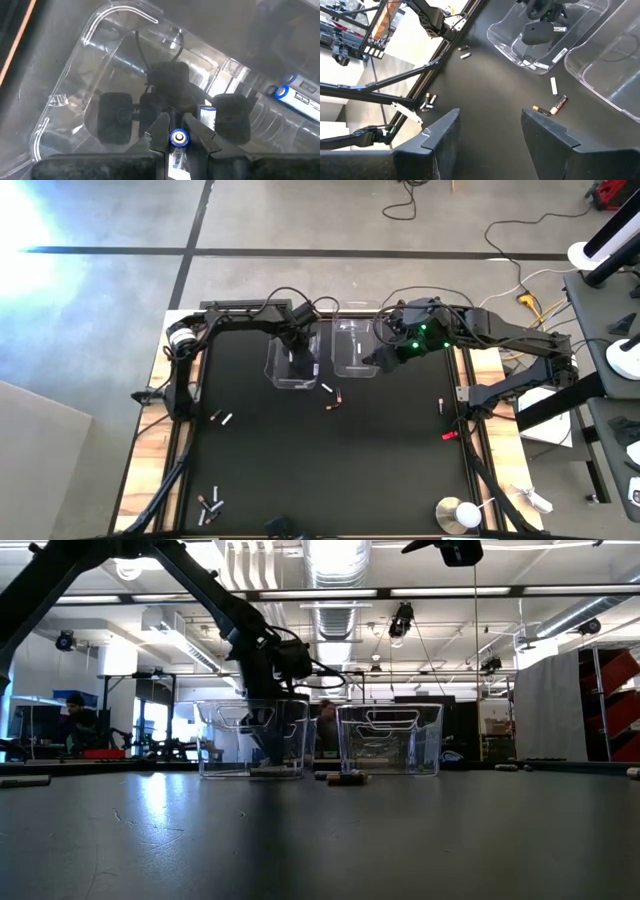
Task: Sort batteries
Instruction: Put the white battery into the left transparent bin, then put the black battery into the right transparent bin
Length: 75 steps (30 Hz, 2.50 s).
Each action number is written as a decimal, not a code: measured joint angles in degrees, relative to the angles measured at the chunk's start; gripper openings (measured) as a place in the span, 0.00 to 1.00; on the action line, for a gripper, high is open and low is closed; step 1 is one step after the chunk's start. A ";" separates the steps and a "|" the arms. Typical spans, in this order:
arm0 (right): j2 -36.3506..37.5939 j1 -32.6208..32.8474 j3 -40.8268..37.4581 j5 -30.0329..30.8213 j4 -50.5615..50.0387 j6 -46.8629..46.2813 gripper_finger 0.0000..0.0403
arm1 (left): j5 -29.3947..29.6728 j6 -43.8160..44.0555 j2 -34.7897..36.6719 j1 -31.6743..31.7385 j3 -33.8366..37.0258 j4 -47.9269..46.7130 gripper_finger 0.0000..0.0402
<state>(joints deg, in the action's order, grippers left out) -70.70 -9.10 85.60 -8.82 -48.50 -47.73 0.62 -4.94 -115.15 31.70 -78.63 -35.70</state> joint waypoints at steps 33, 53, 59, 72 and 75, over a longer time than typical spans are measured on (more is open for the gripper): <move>-15.74 0.81 -2.32 8.94 -12.04 39.61 0.50 | 0.98 0.45 14.34 -0.23 0.04 -2.02 0.30; -27.04 -6.22 -2.51 10.34 -15.00 52.46 0.50 | 3.13 6.89 34.82 -12.29 7.50 -0.65 0.30; -27.04 -6.23 -3.44 10.34 -15.72 53.75 0.50 | 3.39 11.07 40.77 -13.03 16.78 5.27 0.30; -27.04 -5.38 -7.87 9.83 -16.51 51.06 0.50 | 3.37 11.85 48.13 -13.03 24.90 10.46 0.30; -27.00 -5.14 -7.87 9.62 -17.44 50.01 0.50 | 3.37 11.44 48.40 -13.03 24.90 10.46 0.30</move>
<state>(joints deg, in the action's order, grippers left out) -97.69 -14.24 77.73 0.80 -65.94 2.28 3.99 6.50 -66.75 18.68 -53.74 -25.23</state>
